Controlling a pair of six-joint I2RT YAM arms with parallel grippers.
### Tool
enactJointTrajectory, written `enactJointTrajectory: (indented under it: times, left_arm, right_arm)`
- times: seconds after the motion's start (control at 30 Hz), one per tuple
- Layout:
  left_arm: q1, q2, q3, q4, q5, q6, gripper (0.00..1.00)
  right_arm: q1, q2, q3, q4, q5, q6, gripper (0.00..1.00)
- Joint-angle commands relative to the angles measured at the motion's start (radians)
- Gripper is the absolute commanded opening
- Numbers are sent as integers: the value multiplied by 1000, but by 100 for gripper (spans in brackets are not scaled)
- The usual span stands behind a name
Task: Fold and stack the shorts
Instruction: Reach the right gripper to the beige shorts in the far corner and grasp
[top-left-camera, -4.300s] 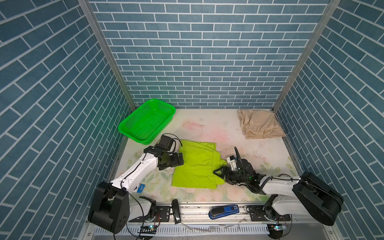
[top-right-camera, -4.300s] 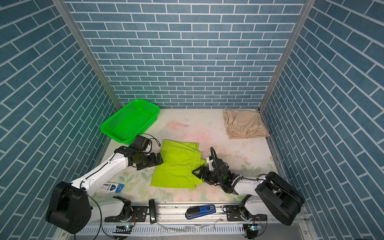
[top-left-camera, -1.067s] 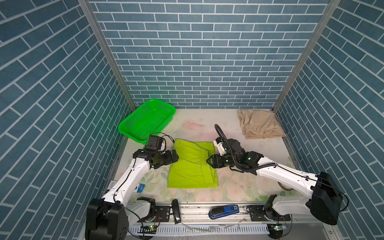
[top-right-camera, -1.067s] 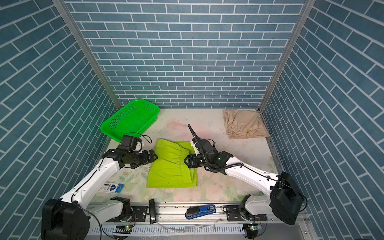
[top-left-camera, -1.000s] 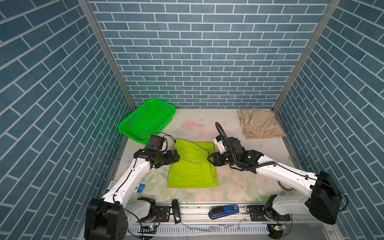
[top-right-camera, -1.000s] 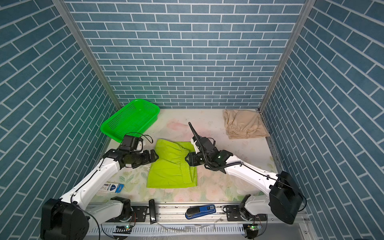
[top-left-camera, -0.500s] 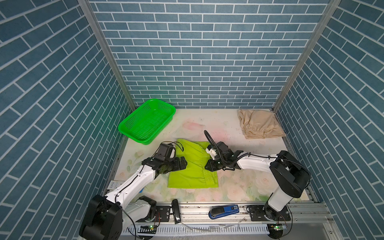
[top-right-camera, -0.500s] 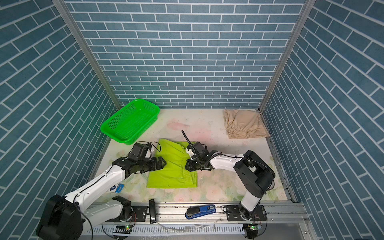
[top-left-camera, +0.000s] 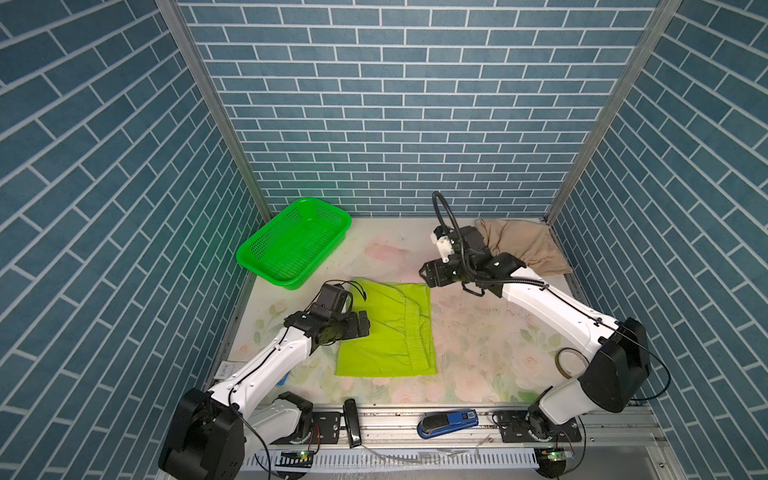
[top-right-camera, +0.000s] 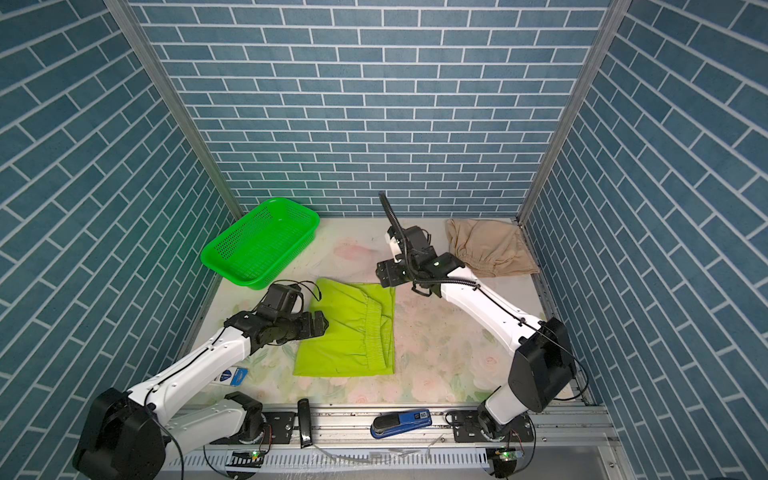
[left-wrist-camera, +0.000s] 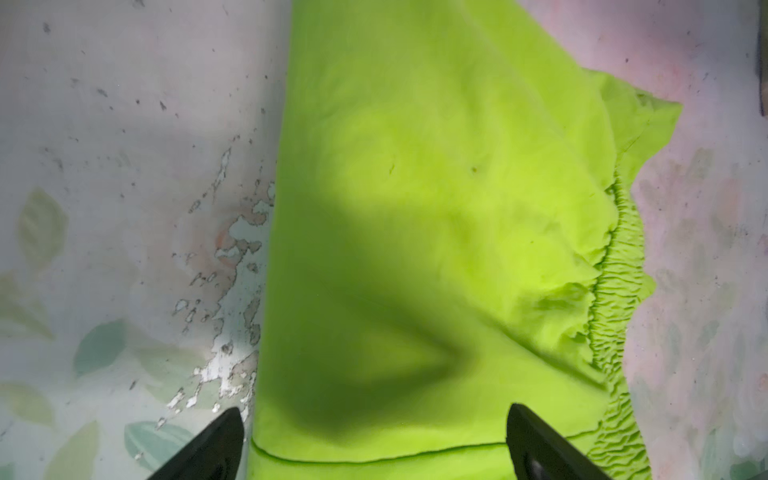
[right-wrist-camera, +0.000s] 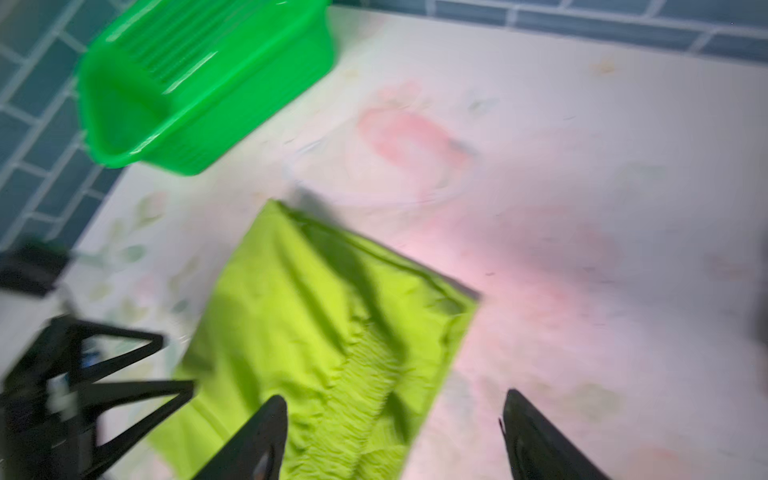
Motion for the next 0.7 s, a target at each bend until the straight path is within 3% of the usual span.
enactJointTrajectory:
  times: [0.0,0.23,0.43,0.67]
  left_arm:
    - [2,-9,15,-34,-19,-8,100]
    - [15,-11,-11,-17,-11,-24,100]
    - [24,-35,-36,-7,-5,-32,100]
    - [39,-19,-50,2,3,-25,100]
  right_arm:
    - [-105,122,67,-245,278,-193,84]
    - [-264,372,214,-234,370,-346,89]
    - [-322,527,316,-213,477,-430,91]
    - [-360,671,413,-216,476,-476,91]
